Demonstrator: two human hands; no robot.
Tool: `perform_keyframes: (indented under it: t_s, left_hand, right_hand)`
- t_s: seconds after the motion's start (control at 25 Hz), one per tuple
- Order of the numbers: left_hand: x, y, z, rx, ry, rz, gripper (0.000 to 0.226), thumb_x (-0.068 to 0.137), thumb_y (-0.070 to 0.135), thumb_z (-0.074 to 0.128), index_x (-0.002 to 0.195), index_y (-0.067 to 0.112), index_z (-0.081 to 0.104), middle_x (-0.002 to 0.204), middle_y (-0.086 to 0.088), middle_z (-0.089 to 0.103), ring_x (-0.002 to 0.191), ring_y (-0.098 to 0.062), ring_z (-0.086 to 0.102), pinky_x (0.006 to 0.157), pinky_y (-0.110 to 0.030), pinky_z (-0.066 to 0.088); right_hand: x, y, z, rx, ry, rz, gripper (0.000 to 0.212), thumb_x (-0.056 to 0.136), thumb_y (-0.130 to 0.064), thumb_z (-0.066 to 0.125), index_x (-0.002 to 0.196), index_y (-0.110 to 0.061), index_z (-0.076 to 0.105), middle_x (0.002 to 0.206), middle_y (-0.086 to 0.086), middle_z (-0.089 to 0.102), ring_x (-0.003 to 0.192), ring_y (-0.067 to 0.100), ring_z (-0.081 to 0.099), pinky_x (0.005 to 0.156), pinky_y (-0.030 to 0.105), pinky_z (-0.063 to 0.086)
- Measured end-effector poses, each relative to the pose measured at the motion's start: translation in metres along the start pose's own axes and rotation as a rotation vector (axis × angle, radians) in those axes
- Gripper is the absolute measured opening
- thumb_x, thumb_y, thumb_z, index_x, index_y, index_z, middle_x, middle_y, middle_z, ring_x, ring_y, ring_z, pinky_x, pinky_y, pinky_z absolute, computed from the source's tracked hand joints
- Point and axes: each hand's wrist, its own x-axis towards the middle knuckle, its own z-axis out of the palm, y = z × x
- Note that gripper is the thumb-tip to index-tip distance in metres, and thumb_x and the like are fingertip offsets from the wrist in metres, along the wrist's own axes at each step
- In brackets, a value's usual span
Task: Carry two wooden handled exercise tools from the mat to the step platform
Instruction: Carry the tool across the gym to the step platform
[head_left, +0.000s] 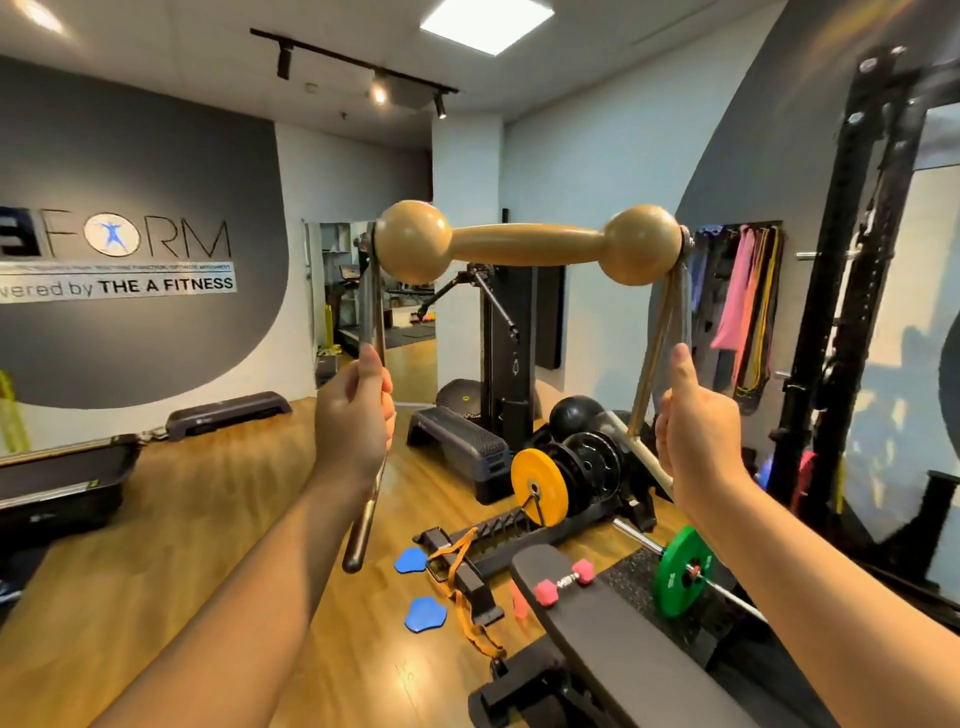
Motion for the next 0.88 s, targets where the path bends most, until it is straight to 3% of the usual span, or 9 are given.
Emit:
perform_keyframes:
  t_s: [0.2,0.44,0.88]
  left_hand:
    - [0.052,-0.025,0.006,-0.022,0.148,0.013,0.047,0.106,0.052,0.045,0.074,0.018,0.05,0.049,0.007,0.036,0.038,-0.007,0.029,0.035,-0.018,0.023]
    - [0.1,-0.053,0.01,0.073,0.343,0.055,0.048,0.105,0.055,0.045,0.074,0.019,0.051,0.05,0.006,0.035,0.038,-0.008,0.029,0.036,-0.019,0.024]
    - [0.222,-0.113,-0.069,0.19,0.477,0.091,0.047,0.106,0.053,0.043,0.076,0.017,0.048,0.053,0.004,0.035,0.039,-0.009,0.028,0.035,-0.02,0.022]
  right_hand:
    - [0.066,0.034,0.058,0.061,-0.11,0.018,0.068,0.093,-0.077,0.05,0.056,-0.021,0.038,0.049,-0.002,0.033,0.045,0.014,0.027,0.052,0.035,0.021]
    - [0.138,0.06,0.13,0.083,-0.296,0.036,0.076,0.068,-0.097,0.05,0.061,-0.022,0.041,0.055,0.0,0.034,0.05,0.017,0.029,0.058,0.04,0.024]
    - [0.198,0.131,0.328,0.152,-0.493,0.072,0.067,0.083,-0.086,0.049,0.061,-0.024,0.039,0.058,0.0,0.034,0.053,0.017,0.03,0.06,0.039,0.024]
